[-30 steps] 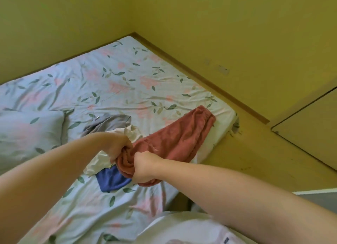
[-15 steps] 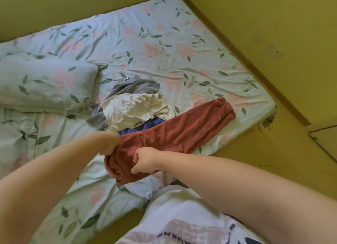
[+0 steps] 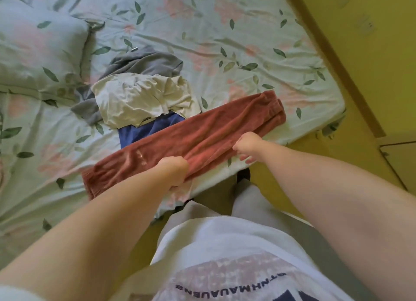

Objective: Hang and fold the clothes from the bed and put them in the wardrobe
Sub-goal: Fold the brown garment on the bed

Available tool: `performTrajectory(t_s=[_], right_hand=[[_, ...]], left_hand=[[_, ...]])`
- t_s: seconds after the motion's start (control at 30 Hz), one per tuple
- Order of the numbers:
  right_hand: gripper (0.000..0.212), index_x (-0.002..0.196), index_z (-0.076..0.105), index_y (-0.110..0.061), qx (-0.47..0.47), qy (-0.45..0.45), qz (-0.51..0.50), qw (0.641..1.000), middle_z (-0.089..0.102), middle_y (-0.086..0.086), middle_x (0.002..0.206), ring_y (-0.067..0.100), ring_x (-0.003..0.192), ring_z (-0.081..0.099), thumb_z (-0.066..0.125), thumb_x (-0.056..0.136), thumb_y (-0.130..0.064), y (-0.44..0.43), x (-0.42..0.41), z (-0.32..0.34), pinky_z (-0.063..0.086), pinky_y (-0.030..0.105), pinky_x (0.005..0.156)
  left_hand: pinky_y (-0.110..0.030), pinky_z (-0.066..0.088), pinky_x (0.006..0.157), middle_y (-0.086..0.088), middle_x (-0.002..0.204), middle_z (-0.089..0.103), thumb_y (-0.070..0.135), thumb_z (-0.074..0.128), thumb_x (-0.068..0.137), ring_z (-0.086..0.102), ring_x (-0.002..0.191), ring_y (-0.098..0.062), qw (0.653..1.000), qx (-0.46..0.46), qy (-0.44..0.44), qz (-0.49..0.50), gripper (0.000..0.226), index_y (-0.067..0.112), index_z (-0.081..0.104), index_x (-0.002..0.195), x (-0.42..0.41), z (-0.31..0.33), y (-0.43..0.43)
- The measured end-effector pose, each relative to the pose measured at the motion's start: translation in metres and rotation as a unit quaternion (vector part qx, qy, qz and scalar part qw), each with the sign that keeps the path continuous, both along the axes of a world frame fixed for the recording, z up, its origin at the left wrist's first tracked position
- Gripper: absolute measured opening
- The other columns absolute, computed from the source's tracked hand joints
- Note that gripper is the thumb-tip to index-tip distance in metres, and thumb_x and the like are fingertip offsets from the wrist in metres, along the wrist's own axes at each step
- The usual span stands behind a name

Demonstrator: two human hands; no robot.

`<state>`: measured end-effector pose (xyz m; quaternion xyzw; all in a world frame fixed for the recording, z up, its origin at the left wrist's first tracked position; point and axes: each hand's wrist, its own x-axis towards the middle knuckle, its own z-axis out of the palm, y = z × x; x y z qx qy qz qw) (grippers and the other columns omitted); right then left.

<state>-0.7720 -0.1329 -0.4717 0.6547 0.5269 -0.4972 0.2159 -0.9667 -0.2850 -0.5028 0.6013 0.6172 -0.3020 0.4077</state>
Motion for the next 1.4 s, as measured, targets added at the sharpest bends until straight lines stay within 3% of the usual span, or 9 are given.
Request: performTrajectory(t_s=[0.17, 0.33, 0.53, 0.73, 0.9, 1.03, 1.13, 1.27, 1.4], right_hand=[[0.025, 0.121, 0.060, -0.002, 0.043, 0.001, -0.098, 0.994, 0.071, 0.013, 0.102, 0.021, 0.067, 0.069, 0.052, 0.098, -0.011, 0.101, 0.050, -0.050, 0.051, 0.029, 0.056], [0.037, 0.135, 0.053, -0.003, 0.054, -0.009, -0.166, 0.985, 0.071, 0.019, 0.109, 0.028, 0.077, 0.074, 0.039, 0.101, -0.006, 0.200, 0.094, -0.123, 0.048, 0.029, 0.054], [0.042, 0.145, 0.043, -0.032, 0.085, 0.022, -0.179, 0.980, 0.074, 0.014, 0.090, 0.024, 0.055, 0.073, 0.044, 0.104, -0.023, 0.264, 0.122, -0.196, 0.048, 0.024, 0.040], [0.025, 0.127, 0.053, -0.022, 0.099, 0.066, -0.211, 0.970, 0.076, 0.010, 0.082, 0.021, 0.050, 0.071, 0.052, 0.102, -0.027, 0.279, 0.134, -0.234, 0.042, 0.021, 0.036], [0.002, 0.098, 0.055, -0.023, 0.170, 0.080, -0.171, 0.967, 0.074, 0.007, 0.080, 0.019, 0.043, 0.067, 0.056, 0.099, -0.024, 0.280, 0.135, -0.244, 0.046, 0.024, 0.038], [0.012, 0.101, 0.053, -0.021, 0.112, 0.082, -0.197, 0.970, 0.075, 0.009, 0.076, 0.024, 0.048, 0.070, 0.043, 0.101, -0.027, 0.281, 0.130, -0.237, 0.049, 0.026, 0.038], [0.035, 0.099, 0.066, -0.016, 0.098, 0.105, -0.234, 0.961, 0.074, 0.010, 0.092, 0.027, 0.064, 0.073, 0.035, 0.092, -0.031, 0.288, 0.144, -0.230, 0.050, 0.026, 0.044], [0.023, 0.070, 0.057, -0.020, 0.107, 0.117, -0.218, 0.963, 0.068, 0.006, 0.077, 0.029, 0.069, 0.070, 0.056, 0.073, -0.043, 0.291, 0.180, -0.234, 0.061, 0.041, 0.058], [0.037, 0.067, 0.051, -0.021, 0.126, 0.117, -0.158, 0.972, 0.071, 0.004, 0.066, 0.019, 0.055, 0.071, 0.078, 0.075, -0.046, 0.293, 0.200, -0.259, 0.062, 0.038, 0.059]], left_hand=[[-0.038, 0.047, 0.076, -0.002, 0.107, 0.060, 0.022, 0.065, 0.092, 0.061, 0.100, -0.030, 0.998, -0.010, 0.021, 0.062, 0.030, 0.017, 0.063, 0.122, 0.068, -0.038, 0.068], [-0.040, 0.040, 0.066, -0.008, 0.115, 0.058, 0.017, 0.051, 0.102, 0.063, 0.101, -0.034, 0.988, 0.061, 0.046, 0.135, 0.024, 0.011, 0.054, 0.125, 0.119, -0.101, 0.123], [-0.042, 0.037, 0.064, -0.012, 0.113, 0.050, 0.031, 0.049, 0.104, 0.056, 0.104, -0.036, 0.973, 0.125, 0.090, 0.169, 0.025, 0.010, 0.045, 0.118, 0.152, -0.168, 0.167], [-0.042, 0.040, 0.065, -0.015, 0.112, 0.054, 0.010, 0.062, 0.089, 0.058, 0.101, -0.036, 0.969, 0.097, 0.130, 0.184, 0.035, 0.010, 0.042, 0.118, 0.159, -0.199, 0.180], [-0.042, 0.039, 0.062, -0.014, 0.103, 0.057, 0.002, 0.052, 0.089, 0.059, 0.090, -0.036, 0.971, 0.108, 0.124, 0.171, 0.025, 0.010, 0.044, 0.112, 0.158, -0.204, 0.188], [-0.039, 0.036, 0.057, -0.009, 0.091, 0.054, 0.008, 0.050, 0.090, 0.047, 0.072, -0.030, 0.971, 0.130, 0.112, 0.168, 0.016, 0.015, 0.040, 0.100, 0.161, -0.201, 0.184], [-0.035, 0.030, 0.052, -0.003, 0.082, 0.050, 0.015, 0.055, 0.088, 0.045, 0.065, -0.027, 0.974, 0.142, 0.101, 0.146, 0.019, 0.019, 0.036, 0.092, 0.168, -0.196, 0.174], [-0.033, 0.022, 0.048, 0.001, 0.077, 0.047, 0.015, 0.051, 0.090, 0.035, 0.056, -0.021, 0.982, 0.137, 0.101, 0.085, 0.020, 0.022, 0.033, 0.087, 0.182, -0.197, 0.160], [-0.035, 0.033, 0.055, -0.001, 0.087, 0.054, 0.006, 0.047, 0.089, 0.051, 0.073, -0.026, 0.984, 0.130, 0.097, 0.081, 0.022, 0.022, 0.031, 0.091, 0.192, -0.214, 0.154]])
